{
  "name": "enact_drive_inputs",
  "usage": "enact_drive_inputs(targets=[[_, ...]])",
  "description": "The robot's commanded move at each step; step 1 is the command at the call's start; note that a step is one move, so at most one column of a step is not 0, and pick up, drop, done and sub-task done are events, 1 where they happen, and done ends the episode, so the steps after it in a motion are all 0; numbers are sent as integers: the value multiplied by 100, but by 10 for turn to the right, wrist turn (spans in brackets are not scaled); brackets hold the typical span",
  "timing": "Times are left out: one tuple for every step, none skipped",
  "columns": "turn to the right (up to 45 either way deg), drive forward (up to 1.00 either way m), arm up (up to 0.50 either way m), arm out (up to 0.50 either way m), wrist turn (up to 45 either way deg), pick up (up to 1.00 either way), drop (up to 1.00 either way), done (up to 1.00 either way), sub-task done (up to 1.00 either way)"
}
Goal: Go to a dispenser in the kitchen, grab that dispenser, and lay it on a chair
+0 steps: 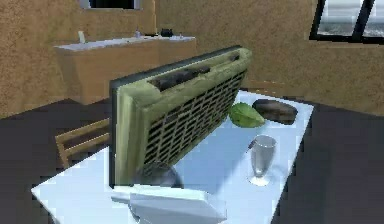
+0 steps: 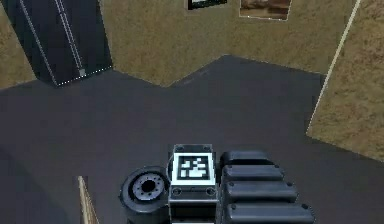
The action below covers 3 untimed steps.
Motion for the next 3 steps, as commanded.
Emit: enact_drive_inputs(targets=[[450, 0, 0, 0, 0, 0, 0, 0, 0], [360, 0, 0, 0, 0, 0, 0, 0, 0], [-450, 0, 0, 0, 0, 0, 0, 0, 0]])
